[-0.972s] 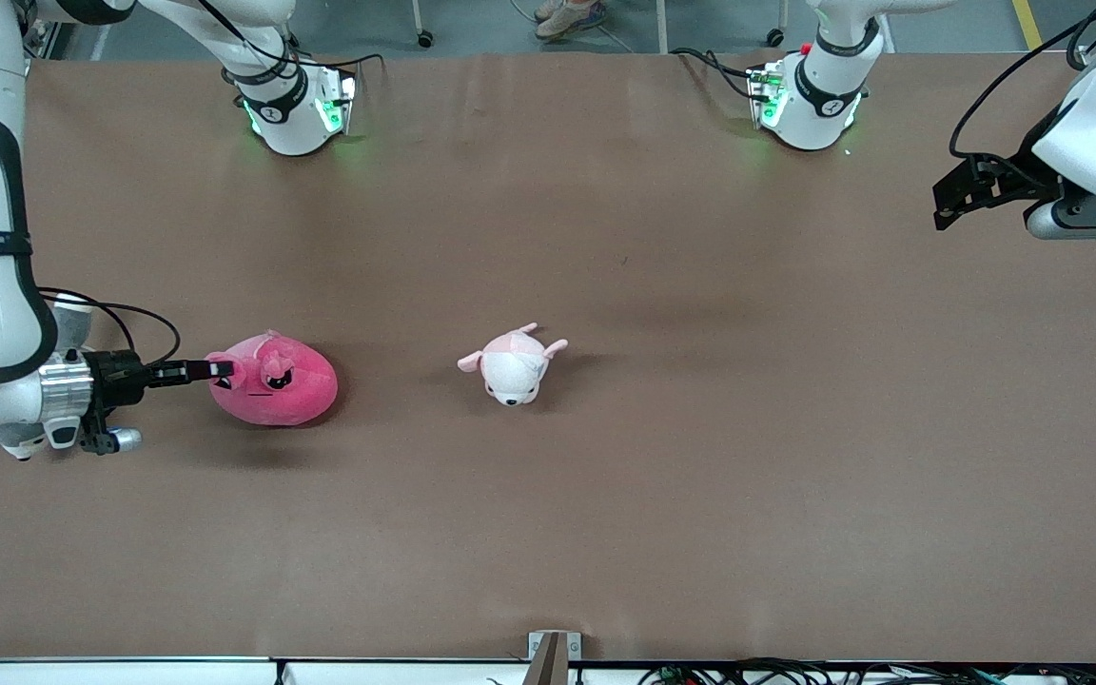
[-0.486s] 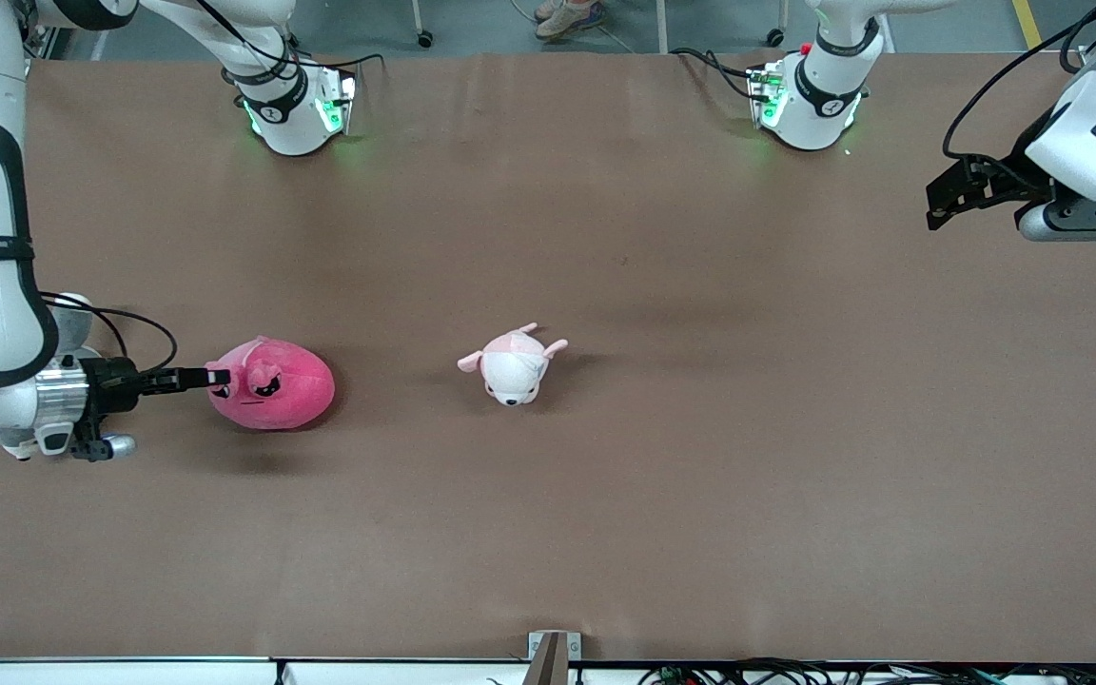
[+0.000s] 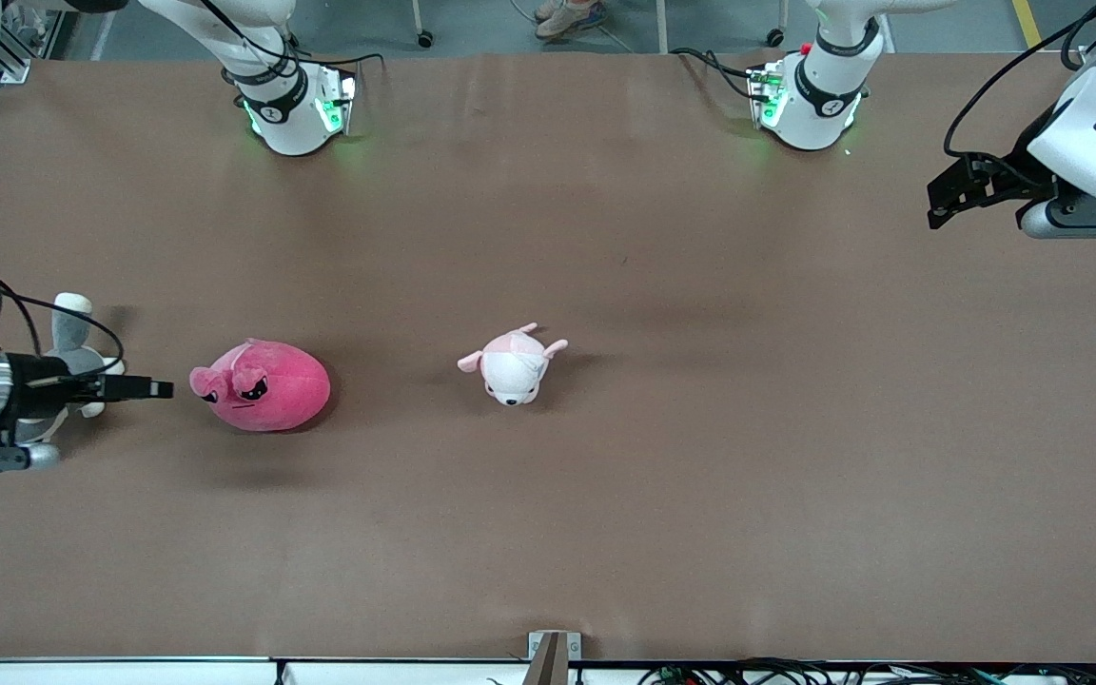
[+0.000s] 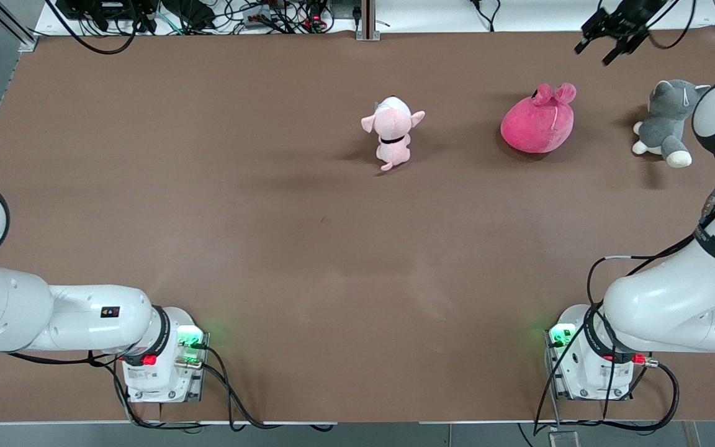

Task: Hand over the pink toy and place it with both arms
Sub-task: 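Open the right gripper and release the pink plush on the table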

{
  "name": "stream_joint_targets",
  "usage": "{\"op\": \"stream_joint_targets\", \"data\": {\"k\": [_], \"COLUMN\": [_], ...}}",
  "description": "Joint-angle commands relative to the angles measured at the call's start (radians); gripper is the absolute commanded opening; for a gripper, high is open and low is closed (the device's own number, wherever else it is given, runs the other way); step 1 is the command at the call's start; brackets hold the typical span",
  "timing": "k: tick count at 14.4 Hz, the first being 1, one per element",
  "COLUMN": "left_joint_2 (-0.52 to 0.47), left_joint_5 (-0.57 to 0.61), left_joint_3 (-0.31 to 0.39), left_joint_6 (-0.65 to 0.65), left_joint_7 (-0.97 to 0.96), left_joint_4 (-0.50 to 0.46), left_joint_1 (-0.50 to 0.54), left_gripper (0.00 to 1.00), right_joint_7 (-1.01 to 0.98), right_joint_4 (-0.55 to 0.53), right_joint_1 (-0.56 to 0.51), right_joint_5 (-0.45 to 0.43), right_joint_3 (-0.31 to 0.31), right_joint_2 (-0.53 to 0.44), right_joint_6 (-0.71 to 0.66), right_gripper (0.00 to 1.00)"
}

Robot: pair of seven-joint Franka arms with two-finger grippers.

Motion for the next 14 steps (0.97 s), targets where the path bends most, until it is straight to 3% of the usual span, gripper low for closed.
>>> {"op": "stream_joint_targets", "data": {"k": [1,5,14], "left_joint_2": [-0.027,-0.026,-0.026], "left_joint_5": [-0.005,-0.005,-0.007], "left_joint_3": [-0.001,0.003,0.002], "left_joint_6": [0.009,0.001,-0.041], "left_joint_7": [0.015,0.018,0.018], "left_joint_4": [-0.01,-0.005,0.023], "left_joint_1": [0.004,0.005,0.005], "left_gripper": [1.0,1.0,1.0], "right_joint_7": [0.105,0.114,0.111], "right_joint_4": [-0.005,-0.003,-0.006], "right_joint_1": [0.046,0.083,0.079], "right_joint_5": [-0.125,-0.26,-0.325], "right_joint_3": [0.01,0.013,0.007], "right_joint_2": [-0.114,-0.249,-0.363], "right_joint_6": [-0.005,-0.006,0.0], "right_gripper": [1.0,1.0,1.0]}}
